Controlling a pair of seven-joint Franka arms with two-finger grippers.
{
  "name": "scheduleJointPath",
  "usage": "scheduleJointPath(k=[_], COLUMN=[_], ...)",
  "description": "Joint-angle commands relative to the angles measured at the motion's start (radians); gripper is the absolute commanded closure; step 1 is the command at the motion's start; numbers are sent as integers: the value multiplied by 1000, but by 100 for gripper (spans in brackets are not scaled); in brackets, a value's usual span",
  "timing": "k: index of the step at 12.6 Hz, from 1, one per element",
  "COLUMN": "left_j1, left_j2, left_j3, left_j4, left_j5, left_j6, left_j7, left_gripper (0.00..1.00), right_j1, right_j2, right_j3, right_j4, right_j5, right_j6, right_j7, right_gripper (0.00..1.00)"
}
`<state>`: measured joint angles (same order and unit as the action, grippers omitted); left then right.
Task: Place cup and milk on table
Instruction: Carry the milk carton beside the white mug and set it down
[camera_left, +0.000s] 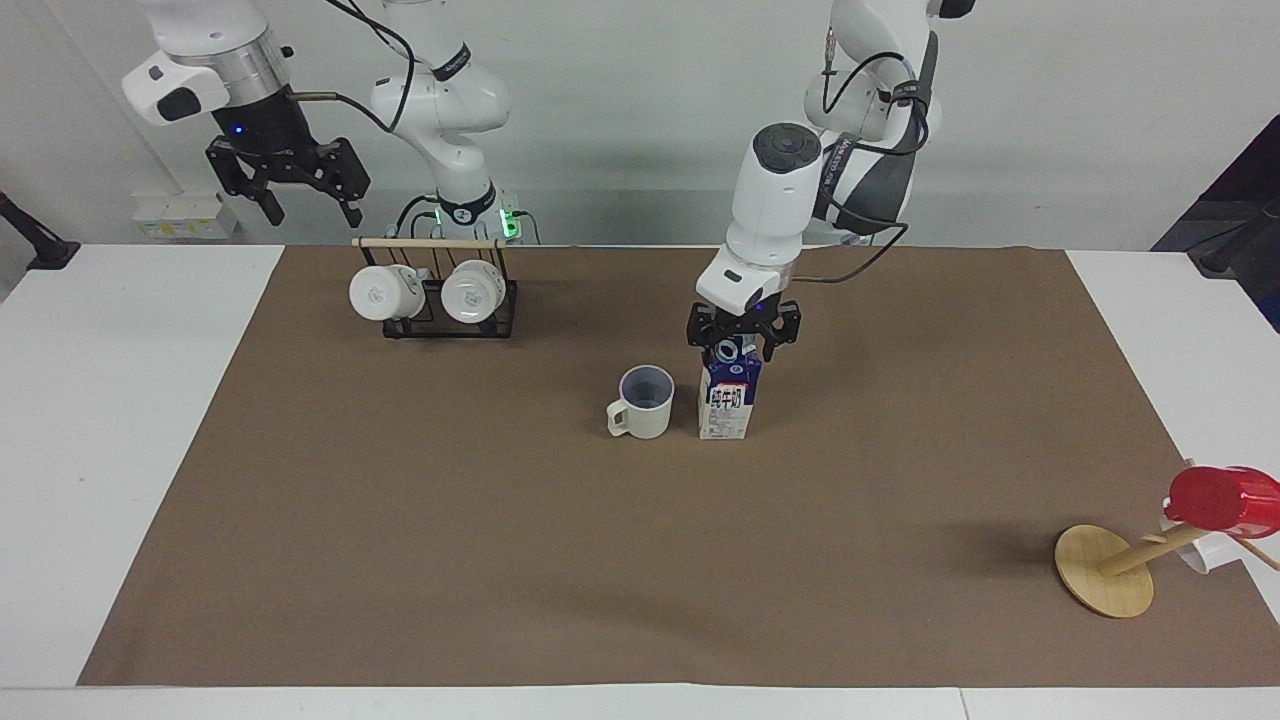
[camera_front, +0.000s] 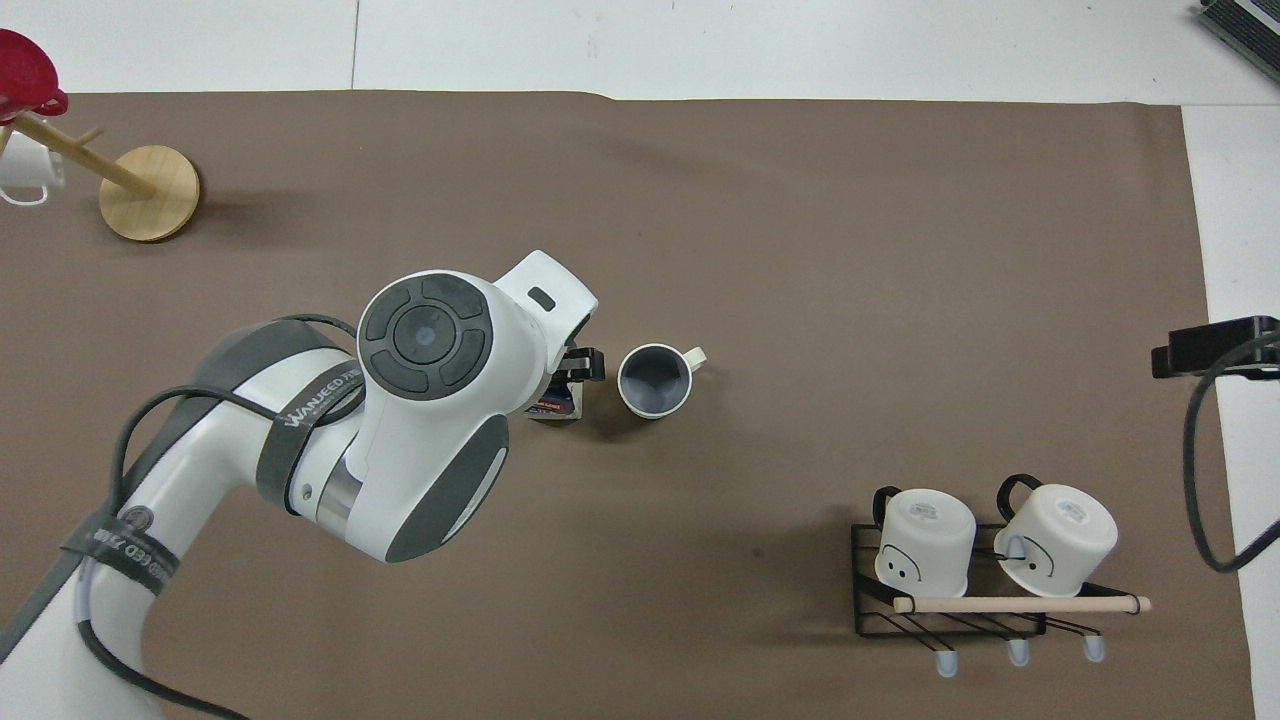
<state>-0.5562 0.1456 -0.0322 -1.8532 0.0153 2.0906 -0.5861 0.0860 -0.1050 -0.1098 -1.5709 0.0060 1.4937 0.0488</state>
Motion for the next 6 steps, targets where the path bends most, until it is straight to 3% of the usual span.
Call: scheduleJointPath(k=[1,3,6], left_j1=[-10,-7,27], left_j2=[-3,-21,-116], left_j3=[12,12,23], left_j4=[-1,5,3], left_j5=[9,9,9], left_j6=[6,0,-62], left_j7=[0,3,17], left_gripper=[0,0,0], right_j1=[-2,-2,-2], right_j2=[-24,-25,-25], right_j3=[5,5,5], right_j4=[-32,-35,-35], right_j5=[-11,-11,-11], right_j6=[19,22,22], right_j7=[8,8,8], right_gripper=[0,0,0])
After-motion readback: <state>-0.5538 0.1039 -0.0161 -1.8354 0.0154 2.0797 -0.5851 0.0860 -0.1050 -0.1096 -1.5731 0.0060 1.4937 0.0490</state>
